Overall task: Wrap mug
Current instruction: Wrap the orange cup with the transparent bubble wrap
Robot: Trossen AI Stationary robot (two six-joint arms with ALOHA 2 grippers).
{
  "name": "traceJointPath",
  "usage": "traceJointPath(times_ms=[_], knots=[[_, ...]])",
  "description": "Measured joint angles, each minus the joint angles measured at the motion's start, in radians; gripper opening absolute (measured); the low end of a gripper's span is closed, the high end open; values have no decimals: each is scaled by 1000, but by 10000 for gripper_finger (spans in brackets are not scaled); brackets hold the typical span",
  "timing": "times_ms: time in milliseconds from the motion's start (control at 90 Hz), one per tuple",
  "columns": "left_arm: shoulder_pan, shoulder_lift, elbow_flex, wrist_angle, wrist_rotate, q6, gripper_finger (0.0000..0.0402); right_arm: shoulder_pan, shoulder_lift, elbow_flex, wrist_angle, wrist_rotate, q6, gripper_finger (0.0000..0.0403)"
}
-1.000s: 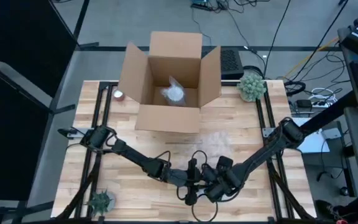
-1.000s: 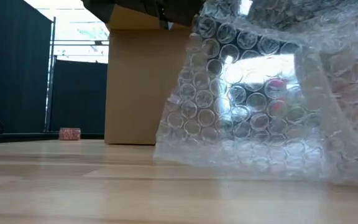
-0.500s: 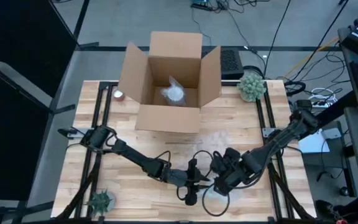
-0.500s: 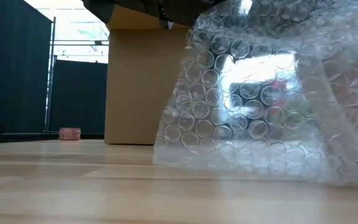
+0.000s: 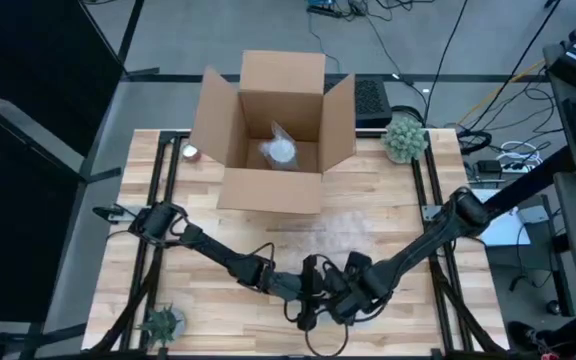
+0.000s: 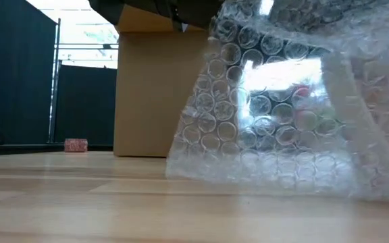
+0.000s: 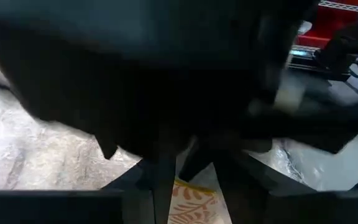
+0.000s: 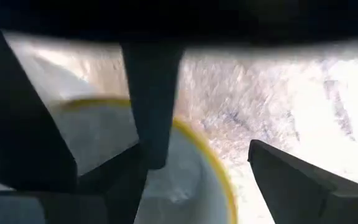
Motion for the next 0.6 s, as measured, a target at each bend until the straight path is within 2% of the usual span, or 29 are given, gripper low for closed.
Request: traceJointPath(times_ms=[144, 356, 489, 600], knots=[[0, 0, 0, 4, 0, -8, 106, -11, -47, -7, -15, -34, -8, 263], [0, 0, 0, 5, -1, -9, 106, -7, -220, -6, -20, -75, 38, 263], [0, 0, 0, 5, -1, -8, 106, 21, -292, -5, 15, -63, 55, 263], [0, 0, 0, 5, -1, -8, 106, 56, -285, -5, 87, -23, 15, 263]])
